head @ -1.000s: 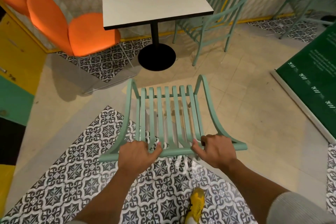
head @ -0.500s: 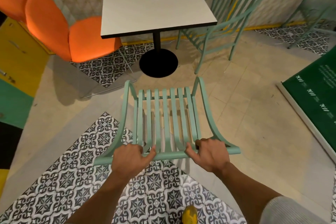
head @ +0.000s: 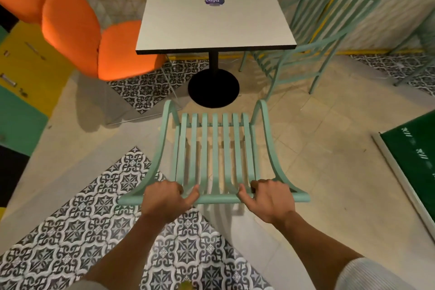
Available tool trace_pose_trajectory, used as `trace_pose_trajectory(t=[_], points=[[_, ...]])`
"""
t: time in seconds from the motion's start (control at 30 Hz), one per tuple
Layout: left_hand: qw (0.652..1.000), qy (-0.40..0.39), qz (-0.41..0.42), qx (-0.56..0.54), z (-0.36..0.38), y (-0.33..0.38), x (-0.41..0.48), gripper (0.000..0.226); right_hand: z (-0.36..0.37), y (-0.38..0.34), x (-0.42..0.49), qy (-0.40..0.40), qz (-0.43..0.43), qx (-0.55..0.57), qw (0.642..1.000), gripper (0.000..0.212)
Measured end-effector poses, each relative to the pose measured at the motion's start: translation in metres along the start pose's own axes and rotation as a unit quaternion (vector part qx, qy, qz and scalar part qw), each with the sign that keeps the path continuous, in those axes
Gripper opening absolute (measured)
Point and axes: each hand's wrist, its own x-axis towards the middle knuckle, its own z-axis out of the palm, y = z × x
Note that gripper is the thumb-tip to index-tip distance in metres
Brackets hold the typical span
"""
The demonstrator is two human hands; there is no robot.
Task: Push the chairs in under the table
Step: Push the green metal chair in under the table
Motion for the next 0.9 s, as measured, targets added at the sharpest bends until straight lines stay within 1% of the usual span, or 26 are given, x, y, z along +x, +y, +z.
trace_pose_trajectory(t=[0.07,0.2,0.33,0.47,0.57,0.6,0.73,0.9], points=[[1.0,0.005,0.007,0.005,-0.003,0.002,0.011,0.097,0.0,0.006,0.015,0.0,-0.003,0.0,1.0,0.072],[0.999,0.04,0.004,0.005,-0.009,0.006,0.037,0.088,0.004,0.016,0.045,-0.012,-0.003,0.002,1.0,0.079],[0.999,0.04,0.005,0.006,-0.005,0.006,0.073,0.093,0.004,0.022,0.079,-0.007,-0.008,-0.003,1.0,0.079],[0.999,0.032,0.021,-0.005,-0.008,0.007,0.103,0.097,-0.001,0.029,0.107,0.012,-0.009,-0.014,1.0,0.073],[0.999,0.015,0.027,-0.01,-0.01,0.009,0.12,0.099,-0.001,0.036,0.126,-0.002,-0.018,-0.022,1.0,0.074],[0.999,0.02,0.023,-0.011,-0.012,0.009,0.127,0.099,-0.002,0.037,0.133,0.001,-0.017,-0.022,1.0,0.075],[1.0,0.017,0.008,-0.001,-0.018,0.011,0.157,0.092,-0.007,0.043,0.165,-0.009,-0.014,-0.021,1.0,0.075],[1.0,0.017,0.01,-0.012,-0.024,0.01,0.193,0.097,-0.016,0.049,0.202,-0.015,-0.025,-0.02,0.999,0.075]])
